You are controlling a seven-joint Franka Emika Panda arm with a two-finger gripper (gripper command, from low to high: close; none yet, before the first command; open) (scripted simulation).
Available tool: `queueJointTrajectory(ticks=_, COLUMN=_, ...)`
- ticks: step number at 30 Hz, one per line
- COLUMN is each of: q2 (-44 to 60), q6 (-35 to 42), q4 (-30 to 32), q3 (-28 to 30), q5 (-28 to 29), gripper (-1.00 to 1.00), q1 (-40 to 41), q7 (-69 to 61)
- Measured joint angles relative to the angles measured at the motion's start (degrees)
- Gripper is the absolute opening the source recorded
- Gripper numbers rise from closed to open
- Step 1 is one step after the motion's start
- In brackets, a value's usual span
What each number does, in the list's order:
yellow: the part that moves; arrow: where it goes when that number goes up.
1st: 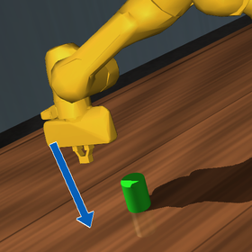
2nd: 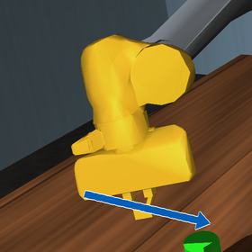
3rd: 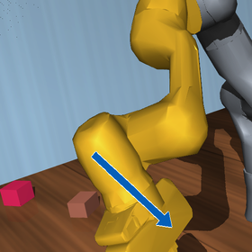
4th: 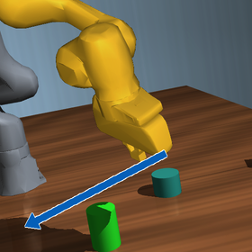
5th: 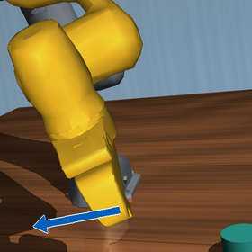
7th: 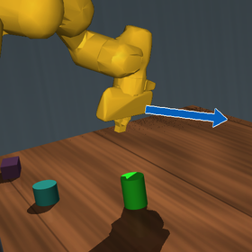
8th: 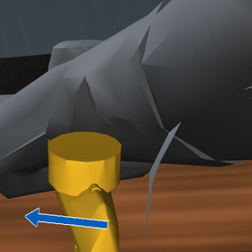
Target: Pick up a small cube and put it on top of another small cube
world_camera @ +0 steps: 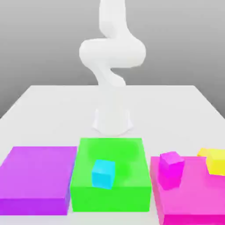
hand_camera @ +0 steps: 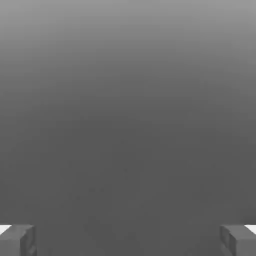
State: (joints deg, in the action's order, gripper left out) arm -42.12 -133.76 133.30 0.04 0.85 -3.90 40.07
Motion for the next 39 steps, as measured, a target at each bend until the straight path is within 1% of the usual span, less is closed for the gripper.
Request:
queueJointTrajectory(ticks=17, q2=25.3, q6=-13.7, q4=10.4, q3=-2.1, q5=1.4, gripper=0.00, q1=-22.7, q7=-42.7)
queueJointTrajectory(ticks=28, q2=41.5, q6=-22.6, q4=17.1, q3=-7.0, q5=1.3, gripper=0.00, q1=-34.8, q7=-70.7)
queueJointTrajectory(ticks=32, q2=47.5, q6=-25.7, q4=19.5, q3=-9.7, q5=2.5, gripper=0.00, q1=-37.3, q7=-80.0)
queueJointTrajectory(ticks=35, q2=53.2, q6=-29.8, q4=19.3, q3=-9.0, q5=5.2, gripper=0.00, q1=-38.3, q7=-80.5)
queueJointTrajectory(ticks=38, q2=59.3, q6=-34.7, q4=18.2, q3=-6.2, q5=7.9, gripper=0.00, q1=-40.6, q7=-78.7)
queueJointTrajectory(ticks=39, q2=61.0, q6=-36.1, q4=17.8, q3=-5.3, q5=8.5, gripper=-1.00, q1=-41.4, q7=-78.3)
